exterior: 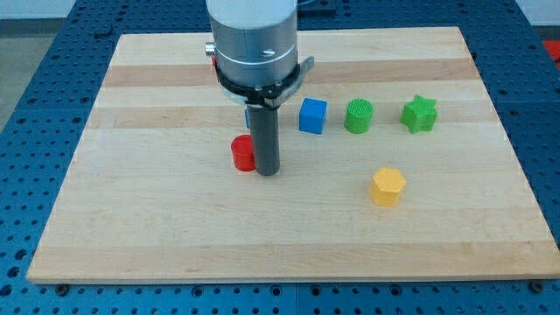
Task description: Push the red circle towards the left side of the red star
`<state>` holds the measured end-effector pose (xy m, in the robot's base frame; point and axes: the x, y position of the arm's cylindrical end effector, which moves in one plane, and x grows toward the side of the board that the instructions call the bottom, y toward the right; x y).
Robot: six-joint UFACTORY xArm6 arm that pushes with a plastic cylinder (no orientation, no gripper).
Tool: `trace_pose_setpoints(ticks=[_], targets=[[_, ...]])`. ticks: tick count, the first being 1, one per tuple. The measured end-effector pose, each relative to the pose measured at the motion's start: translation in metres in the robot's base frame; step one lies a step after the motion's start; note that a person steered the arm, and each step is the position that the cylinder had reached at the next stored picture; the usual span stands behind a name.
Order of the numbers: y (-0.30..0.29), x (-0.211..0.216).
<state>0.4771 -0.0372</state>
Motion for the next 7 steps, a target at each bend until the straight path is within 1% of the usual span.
trace_pose_setpoints(ticks=[1,3,4,7], targets=[[-0.024,-0.021],[-0.129,-0.041],[-0.138,-0.066],[-0.138,-0.131]])
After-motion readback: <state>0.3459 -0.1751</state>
